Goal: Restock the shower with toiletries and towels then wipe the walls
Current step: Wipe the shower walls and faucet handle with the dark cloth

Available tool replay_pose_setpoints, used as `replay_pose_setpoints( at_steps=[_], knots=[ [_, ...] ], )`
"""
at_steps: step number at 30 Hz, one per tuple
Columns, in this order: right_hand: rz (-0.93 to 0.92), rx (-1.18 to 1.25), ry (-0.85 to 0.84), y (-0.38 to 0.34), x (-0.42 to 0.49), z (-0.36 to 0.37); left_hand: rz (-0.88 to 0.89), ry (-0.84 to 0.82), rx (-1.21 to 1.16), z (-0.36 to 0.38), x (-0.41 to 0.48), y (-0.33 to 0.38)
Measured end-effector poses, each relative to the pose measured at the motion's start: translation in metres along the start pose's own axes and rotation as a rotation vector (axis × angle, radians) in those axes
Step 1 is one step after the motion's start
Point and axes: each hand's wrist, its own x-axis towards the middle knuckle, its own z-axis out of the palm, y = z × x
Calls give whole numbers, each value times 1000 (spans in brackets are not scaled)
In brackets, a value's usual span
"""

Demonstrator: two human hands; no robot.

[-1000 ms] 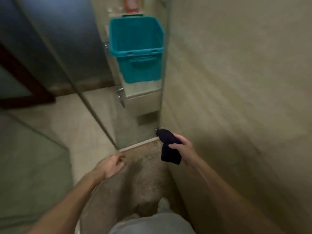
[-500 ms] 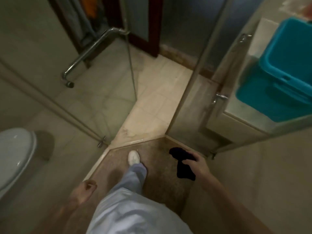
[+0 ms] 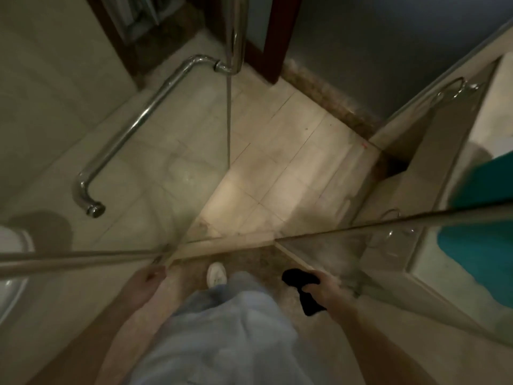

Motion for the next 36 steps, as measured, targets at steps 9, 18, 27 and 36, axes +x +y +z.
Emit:
replay_pose_setpoints(
  at_steps=[9, 18, 27, 36],
  knots=[
    [-79, 143, 123, -210, 46, -31, 150, -22, -21, -81, 90, 190],
    [-15, 294, 192, -299, 112, -174, 119, -159, 100, -52, 152, 322],
    [-195, 1076, 414, -304, 80, -323, 312, -311, 31, 33, 153, 562],
    [-310, 1245, 648, -284, 84, -424, 570, -615, -53, 139, 106, 768]
  ],
)
